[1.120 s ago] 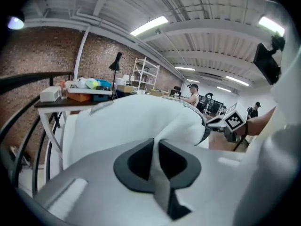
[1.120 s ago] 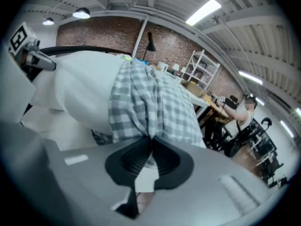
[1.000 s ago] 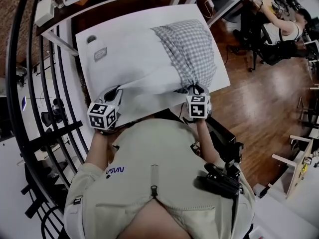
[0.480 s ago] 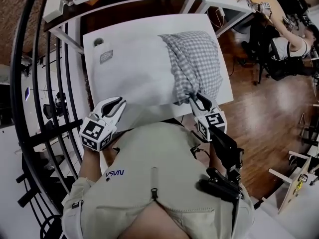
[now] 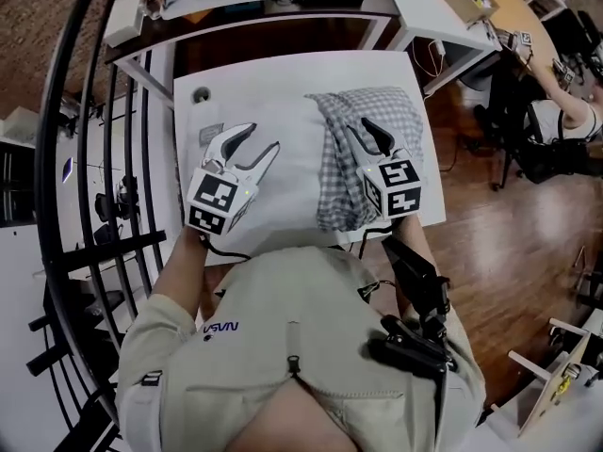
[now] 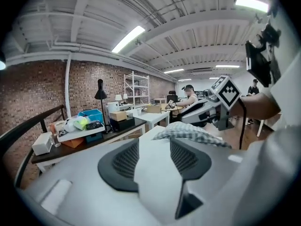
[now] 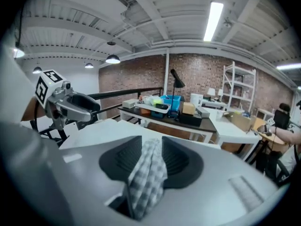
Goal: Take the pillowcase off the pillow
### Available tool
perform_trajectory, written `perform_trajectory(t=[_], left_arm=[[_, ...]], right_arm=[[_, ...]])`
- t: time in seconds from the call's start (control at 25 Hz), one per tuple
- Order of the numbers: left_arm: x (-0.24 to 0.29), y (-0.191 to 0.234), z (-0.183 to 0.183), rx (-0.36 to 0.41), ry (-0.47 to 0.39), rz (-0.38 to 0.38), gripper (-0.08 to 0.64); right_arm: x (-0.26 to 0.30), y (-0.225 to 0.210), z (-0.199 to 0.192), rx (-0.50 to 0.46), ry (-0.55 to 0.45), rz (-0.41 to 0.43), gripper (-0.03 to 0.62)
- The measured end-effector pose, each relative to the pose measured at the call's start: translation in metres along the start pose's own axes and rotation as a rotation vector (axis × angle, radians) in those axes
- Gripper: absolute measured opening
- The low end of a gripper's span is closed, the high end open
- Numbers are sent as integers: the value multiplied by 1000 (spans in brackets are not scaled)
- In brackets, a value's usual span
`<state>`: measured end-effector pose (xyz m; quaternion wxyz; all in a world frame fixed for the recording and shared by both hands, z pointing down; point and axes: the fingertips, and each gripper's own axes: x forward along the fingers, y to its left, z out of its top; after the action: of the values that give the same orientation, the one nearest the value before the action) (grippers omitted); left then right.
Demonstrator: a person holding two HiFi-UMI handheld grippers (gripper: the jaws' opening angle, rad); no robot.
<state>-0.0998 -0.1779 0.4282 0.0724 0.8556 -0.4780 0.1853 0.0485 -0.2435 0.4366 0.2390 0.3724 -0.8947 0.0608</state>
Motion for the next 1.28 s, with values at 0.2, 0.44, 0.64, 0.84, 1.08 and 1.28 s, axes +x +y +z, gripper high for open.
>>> perform_trajectory(t=[0.2,0.44,0.64,0.84,1.08,1.28], left_arm=[[64,1,5,52,69,9,235],[120,7,-45,16,264,16,291],[126,-11,-68,16,357,-62,167],[92,-15,-34,26,235,-34,32],[31,0,10,-65,20,38,25],[15,24,-2,-155,-5,85,25]], right_arm=[[59,-17,16,-26,74,10,164],[113,-7,-17,-87,285,61,192],[126,-8,-41,-215,394,32,59],[112,-30,-24,-271,357,-84,15],[81,-84,-5,-232,302,-237,15],[70,-108,-11,-191,283,-313,14]])
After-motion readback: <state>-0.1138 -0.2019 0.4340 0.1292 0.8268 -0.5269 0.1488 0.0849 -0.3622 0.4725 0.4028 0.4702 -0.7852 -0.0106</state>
